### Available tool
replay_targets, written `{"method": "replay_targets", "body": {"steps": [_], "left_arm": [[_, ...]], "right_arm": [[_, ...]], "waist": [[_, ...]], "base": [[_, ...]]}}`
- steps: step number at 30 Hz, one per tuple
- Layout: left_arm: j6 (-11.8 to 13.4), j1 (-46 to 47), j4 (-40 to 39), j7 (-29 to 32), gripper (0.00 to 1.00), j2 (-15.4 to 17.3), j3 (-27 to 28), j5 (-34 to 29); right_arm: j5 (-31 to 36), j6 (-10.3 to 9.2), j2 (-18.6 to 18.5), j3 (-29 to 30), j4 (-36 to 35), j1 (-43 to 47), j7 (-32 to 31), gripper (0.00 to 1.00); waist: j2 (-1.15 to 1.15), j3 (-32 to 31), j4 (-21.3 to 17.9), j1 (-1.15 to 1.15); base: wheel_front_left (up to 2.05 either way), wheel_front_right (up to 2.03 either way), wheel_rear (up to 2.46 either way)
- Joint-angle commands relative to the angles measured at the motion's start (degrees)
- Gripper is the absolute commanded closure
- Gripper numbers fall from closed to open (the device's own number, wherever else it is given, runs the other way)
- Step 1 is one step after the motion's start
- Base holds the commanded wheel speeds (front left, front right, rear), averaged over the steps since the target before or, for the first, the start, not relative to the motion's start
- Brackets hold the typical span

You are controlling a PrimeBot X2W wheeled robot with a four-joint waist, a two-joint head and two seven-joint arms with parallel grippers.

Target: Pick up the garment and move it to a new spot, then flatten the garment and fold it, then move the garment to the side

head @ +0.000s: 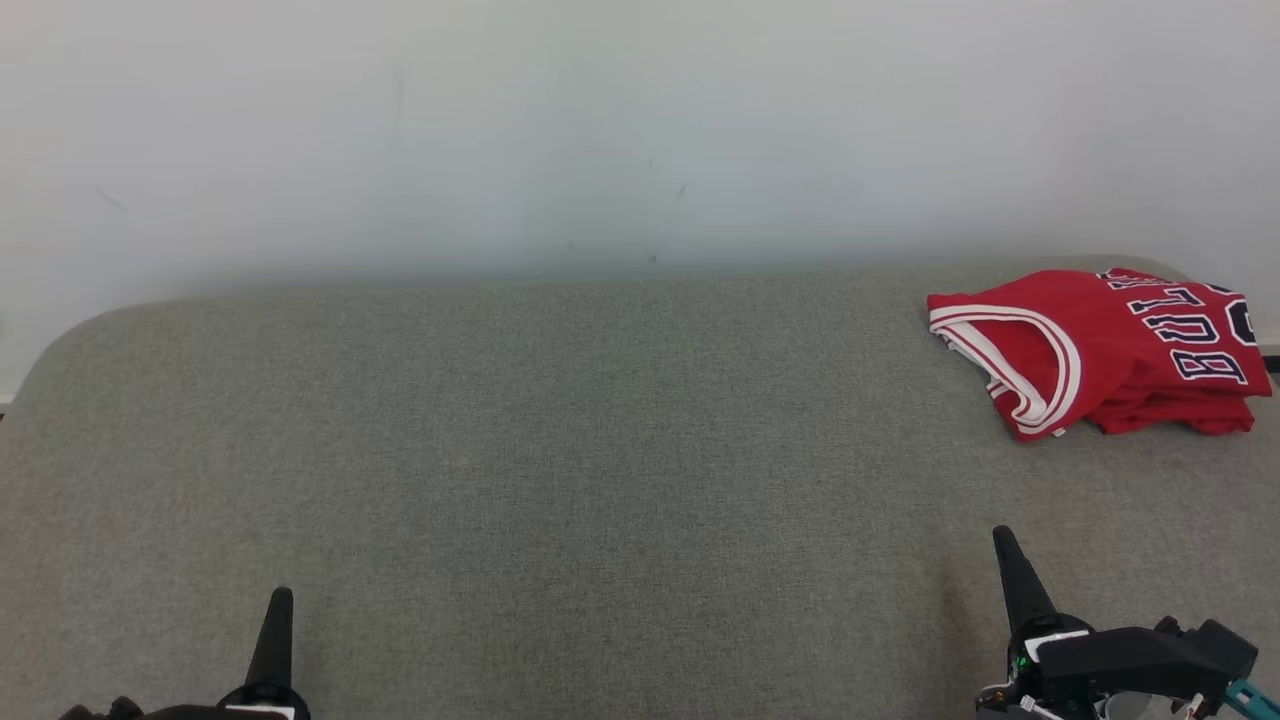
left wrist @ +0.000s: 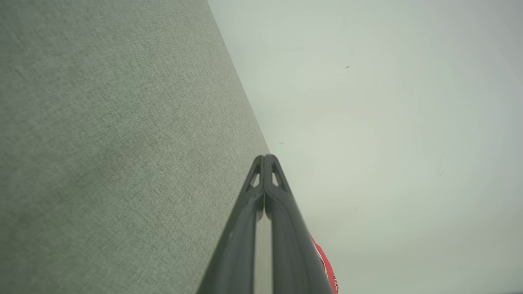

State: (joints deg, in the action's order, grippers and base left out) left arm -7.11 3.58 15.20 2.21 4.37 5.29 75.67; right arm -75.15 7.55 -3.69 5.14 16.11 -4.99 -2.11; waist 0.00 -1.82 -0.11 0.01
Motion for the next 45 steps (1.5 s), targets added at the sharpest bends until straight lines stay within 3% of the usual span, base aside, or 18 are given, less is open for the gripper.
{"method": "replay_targets", "body": {"steps": [1,37,45], "left_arm": [[-0.3,1.2,-0.6,0.4,1.00,-0.1,0.2,1.4],[-0.5,2.9,-1.2,4.4,1.00,-1.6,1.4,16.2],[-0.5,3.0,-1.2,4.5,1.00,-1.6,1.4,16.8]], "right_arm": [[-1.1,-0.08,0.2,0.2,-0.5,-0.9,-0.4,1.00],[-16.9,-0.12,0.9,1.5,-2.2,-1.4,-4.4,1.00],[-17.3,-0.12,0.9,1.5,-2.2,-1.4,-4.6,1.00]], "waist": [[0.00,0.1,0.0,0.00],[0.00,1.9,0.1,-0.01],[0.00,2.0,0.1,-0.01]], "base": [[0.00,0.00,0.00],[0.00,0.00,0.00],[0.00,0.00,0.00]]}}
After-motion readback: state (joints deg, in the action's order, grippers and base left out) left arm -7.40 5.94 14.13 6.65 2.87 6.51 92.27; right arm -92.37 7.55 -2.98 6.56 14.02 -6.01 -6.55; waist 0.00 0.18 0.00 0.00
